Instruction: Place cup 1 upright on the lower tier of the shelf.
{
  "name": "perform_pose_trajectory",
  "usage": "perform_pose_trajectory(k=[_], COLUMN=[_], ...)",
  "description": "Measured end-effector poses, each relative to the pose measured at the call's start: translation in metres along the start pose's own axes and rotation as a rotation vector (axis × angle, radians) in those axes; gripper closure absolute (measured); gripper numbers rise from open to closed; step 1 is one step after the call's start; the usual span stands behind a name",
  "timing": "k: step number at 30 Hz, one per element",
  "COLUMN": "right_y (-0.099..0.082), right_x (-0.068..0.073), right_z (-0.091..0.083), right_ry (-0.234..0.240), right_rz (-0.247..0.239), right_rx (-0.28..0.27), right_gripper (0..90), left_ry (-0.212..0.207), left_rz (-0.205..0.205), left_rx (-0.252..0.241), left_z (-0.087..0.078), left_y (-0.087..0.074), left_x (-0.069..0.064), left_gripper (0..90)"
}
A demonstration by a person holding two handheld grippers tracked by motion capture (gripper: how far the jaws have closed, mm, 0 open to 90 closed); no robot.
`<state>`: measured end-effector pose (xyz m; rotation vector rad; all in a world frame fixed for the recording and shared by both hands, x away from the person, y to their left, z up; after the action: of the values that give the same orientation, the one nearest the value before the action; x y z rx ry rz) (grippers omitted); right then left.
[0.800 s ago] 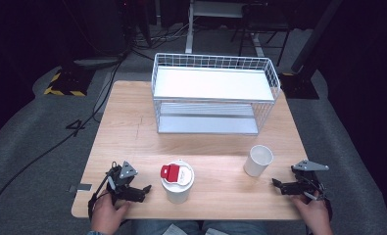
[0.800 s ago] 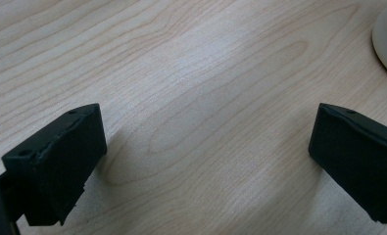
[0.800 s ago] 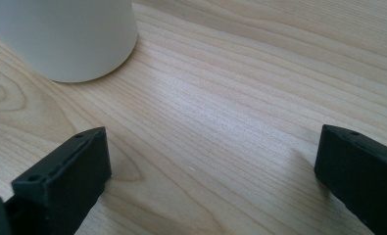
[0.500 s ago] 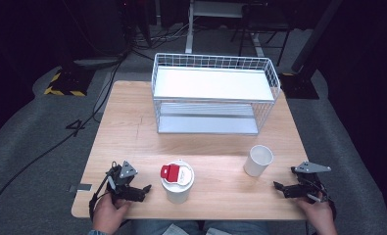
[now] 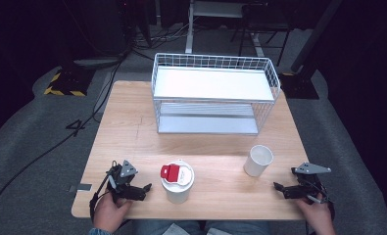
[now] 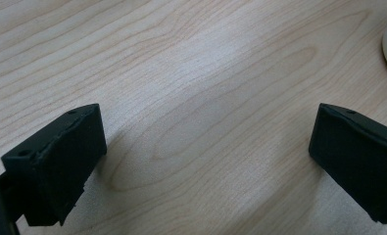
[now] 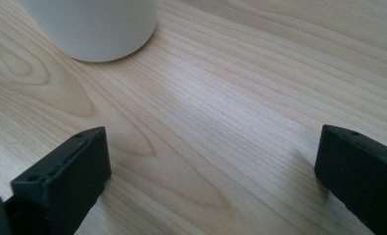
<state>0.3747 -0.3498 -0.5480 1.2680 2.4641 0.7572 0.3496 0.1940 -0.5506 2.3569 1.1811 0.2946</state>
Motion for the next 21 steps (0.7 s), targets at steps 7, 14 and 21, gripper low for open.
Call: perform_pose_trajectory(k=[7,14,21], right_y=[-0.0001,0.0000,0.0024], right_x=[0.0000,-0.0030,-0.0067], right_z=[-0.0001,-0.0010,-0.0087], right_ry=[0.000,0.006,-0.004], right_rz=[-0.001,-0.004,0.023], right_rx=[0.001,0.011,-0.018], right_gripper=[0.4,2.0,6.6], left_ry=[0.007,0.009,0.010], left_rz=[0.000,-0.007,-0.008], left_rx=[-0.001,0.000,0.000], left_z=[0.0003,0.0012,0.0013], left_y=[0.0008,0.0021,0.0023], left_x=[0.0010,0.0015,0.0016], left_gripper=[1.2,0.9,1.0])
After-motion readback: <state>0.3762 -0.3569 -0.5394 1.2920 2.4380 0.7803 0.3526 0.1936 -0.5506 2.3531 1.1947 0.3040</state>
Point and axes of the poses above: each handheld gripper's, and its own axes: z roughly forward along the jaws, y roughly out of its top, x roughly to its left, the point moved 6 cm from there along z, roughly forward along the jaws, and after that the axes turned 11 degrees about x, right-handed, at the moved point
